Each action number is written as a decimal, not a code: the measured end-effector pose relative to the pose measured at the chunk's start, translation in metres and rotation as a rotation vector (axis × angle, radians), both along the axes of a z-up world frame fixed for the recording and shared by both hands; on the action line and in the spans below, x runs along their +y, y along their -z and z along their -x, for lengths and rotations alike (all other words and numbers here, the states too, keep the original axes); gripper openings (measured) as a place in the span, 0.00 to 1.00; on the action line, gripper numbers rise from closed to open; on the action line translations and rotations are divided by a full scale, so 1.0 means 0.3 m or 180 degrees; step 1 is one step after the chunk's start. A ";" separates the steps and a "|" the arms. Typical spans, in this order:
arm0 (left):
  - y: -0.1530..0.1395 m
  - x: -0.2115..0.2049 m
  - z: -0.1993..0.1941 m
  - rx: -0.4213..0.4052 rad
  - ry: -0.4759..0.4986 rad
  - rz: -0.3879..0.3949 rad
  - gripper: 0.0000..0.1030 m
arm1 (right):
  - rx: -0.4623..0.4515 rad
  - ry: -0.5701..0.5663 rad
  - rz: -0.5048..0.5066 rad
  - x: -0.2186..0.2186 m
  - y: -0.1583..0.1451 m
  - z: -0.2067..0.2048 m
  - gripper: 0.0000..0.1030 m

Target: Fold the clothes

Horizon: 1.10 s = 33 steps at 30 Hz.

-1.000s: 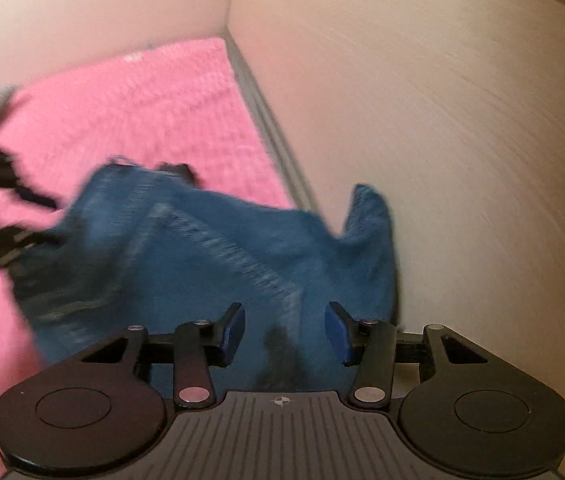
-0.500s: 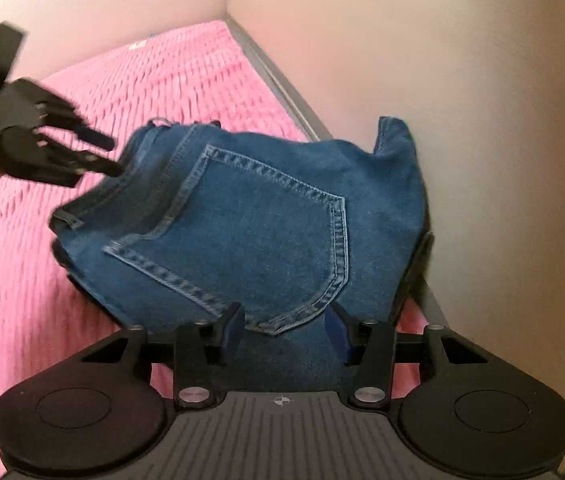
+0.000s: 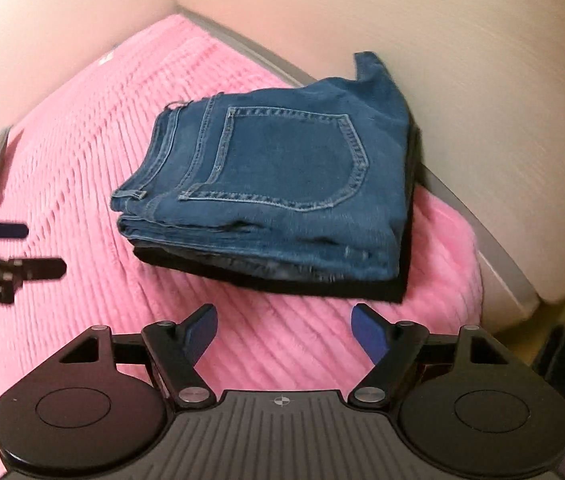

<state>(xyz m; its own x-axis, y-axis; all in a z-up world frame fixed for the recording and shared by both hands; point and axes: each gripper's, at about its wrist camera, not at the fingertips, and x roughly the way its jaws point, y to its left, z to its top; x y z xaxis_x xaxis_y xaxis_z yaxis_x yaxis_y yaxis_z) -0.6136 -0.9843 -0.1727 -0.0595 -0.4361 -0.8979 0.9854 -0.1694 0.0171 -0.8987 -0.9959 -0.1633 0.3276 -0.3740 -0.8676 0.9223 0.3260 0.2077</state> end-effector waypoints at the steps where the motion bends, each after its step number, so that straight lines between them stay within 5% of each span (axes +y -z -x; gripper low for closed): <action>1: -0.013 0.022 0.009 0.0043 -0.0041 0.0023 0.95 | -0.0006 0.0056 0.0010 0.021 -0.018 0.002 0.75; 7: -0.115 0.163 0.023 0.0257 -0.0305 0.0210 0.97 | 0.0002 0.0328 0.0257 0.208 -0.163 -0.001 0.88; 10: -0.174 0.256 0.021 0.0343 -0.0263 0.0276 0.96 | -0.0001 0.0486 0.0342 0.308 -0.227 -0.006 0.89; 13: -0.235 0.360 0.026 0.0361 -0.0115 0.0315 0.96 | -0.0041 0.0666 0.0390 0.415 -0.283 -0.017 1.00; 23: -0.405 0.636 -0.014 0.0238 -0.0053 0.0612 0.96 | -0.0118 0.0864 0.0599 0.688 -0.437 -0.068 1.00; 27: -0.443 0.681 -0.028 0.0379 -0.0181 0.0565 0.96 | -0.0063 0.0878 0.0650 0.725 -0.482 -0.074 1.00; 33: -0.473 0.720 0.000 0.0188 -0.0194 0.0610 0.96 | 0.0046 0.0755 0.0707 0.716 -0.524 -0.091 1.00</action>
